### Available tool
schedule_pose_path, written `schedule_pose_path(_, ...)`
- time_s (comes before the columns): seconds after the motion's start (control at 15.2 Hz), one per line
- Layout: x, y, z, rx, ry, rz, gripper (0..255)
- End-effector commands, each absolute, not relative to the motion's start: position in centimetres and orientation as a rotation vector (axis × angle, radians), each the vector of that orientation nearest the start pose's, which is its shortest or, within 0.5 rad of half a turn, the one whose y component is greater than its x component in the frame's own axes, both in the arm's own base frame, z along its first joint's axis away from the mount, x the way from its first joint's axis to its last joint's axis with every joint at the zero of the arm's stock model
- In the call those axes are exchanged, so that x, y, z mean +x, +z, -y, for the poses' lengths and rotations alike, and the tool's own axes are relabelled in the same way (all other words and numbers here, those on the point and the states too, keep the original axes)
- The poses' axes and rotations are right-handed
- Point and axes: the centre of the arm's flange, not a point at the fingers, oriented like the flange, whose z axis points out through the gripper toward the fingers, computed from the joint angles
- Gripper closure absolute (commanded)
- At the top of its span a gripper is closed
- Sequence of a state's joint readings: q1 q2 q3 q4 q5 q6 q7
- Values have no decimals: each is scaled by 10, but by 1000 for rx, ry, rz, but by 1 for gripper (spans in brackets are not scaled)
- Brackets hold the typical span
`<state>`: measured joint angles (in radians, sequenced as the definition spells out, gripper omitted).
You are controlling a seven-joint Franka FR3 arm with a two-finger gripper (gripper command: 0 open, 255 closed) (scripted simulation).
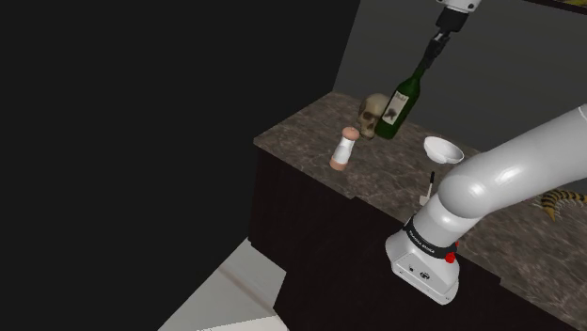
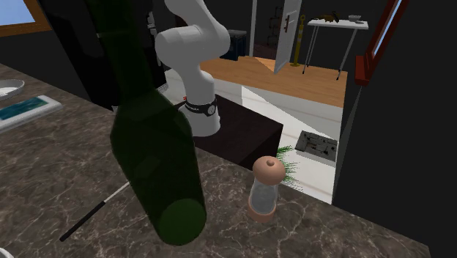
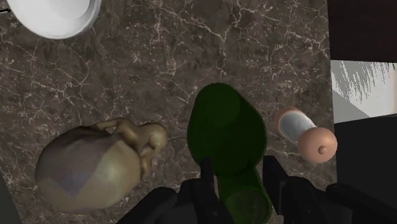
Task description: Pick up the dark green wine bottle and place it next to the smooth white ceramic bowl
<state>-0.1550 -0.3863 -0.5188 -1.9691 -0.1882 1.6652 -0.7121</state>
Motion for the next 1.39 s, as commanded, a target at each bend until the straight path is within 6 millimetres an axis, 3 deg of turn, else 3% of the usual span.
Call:
schedule_pose_path(0.0,299,608,345,-3161,-46,131,255)
schedule_pose_path(0.73,187,608,430,-3161,-46,131,255)
schedule_pose_path(1.32,187,561,430,-3161,-46,131,255)
